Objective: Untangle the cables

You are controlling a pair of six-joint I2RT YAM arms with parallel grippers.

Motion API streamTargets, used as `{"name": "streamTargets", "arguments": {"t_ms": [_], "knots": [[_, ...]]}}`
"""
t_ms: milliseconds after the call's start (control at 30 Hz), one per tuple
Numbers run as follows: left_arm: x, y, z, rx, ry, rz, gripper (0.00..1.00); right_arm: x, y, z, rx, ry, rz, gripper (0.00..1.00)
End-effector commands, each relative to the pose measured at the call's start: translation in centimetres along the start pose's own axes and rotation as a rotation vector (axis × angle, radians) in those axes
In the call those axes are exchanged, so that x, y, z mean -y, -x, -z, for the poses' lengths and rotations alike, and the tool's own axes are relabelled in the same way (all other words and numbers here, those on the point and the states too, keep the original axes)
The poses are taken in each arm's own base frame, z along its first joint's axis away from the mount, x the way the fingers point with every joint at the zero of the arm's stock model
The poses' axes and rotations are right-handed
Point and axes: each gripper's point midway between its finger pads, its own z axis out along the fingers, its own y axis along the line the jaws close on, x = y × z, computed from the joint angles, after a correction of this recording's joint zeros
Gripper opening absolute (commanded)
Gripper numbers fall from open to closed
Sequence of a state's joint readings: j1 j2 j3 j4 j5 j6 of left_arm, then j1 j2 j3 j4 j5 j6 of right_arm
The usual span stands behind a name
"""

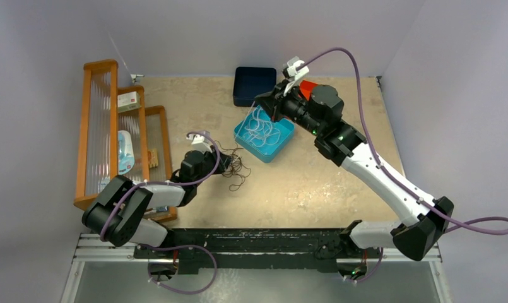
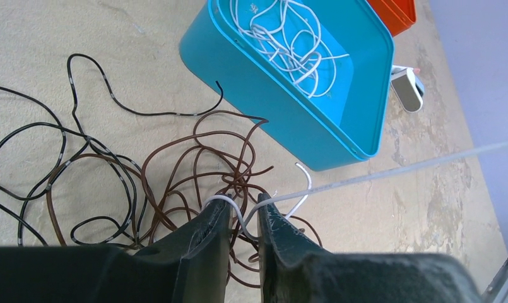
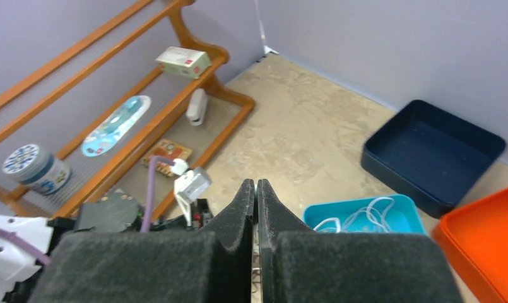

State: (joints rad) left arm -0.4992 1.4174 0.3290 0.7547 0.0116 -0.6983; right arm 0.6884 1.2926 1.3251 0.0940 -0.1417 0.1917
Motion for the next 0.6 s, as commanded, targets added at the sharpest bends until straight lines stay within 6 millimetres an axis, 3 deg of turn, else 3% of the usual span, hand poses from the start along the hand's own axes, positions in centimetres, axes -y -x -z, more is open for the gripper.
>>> {"name": "streamTargets", "arguments": {"t_ms": [0,167,433,567], "knots": [[-2.1,-1.5,0.3,-0.031,0.076,0.009,0.20,1.3,10.9,3.7,0.291,-0.110,0.089,0.00],[-2.1,-1.6,0.1,-0.036,0.076,0.010,0.21,2.7,13.9,5.1,0.349,-0.184,0.141,0.00],[-1.7,-1.5,0.2,-0.044,0.063,-0.001,0.33,3.7,15.9,4.8,0.368,-0.229,0.201,0.00],[-1.9,-1.7,0.4,-0.051,0.071,-0.010,0.34,3.9,16.8,5.0,0.388,-0.246,0.214,0.00]]}}
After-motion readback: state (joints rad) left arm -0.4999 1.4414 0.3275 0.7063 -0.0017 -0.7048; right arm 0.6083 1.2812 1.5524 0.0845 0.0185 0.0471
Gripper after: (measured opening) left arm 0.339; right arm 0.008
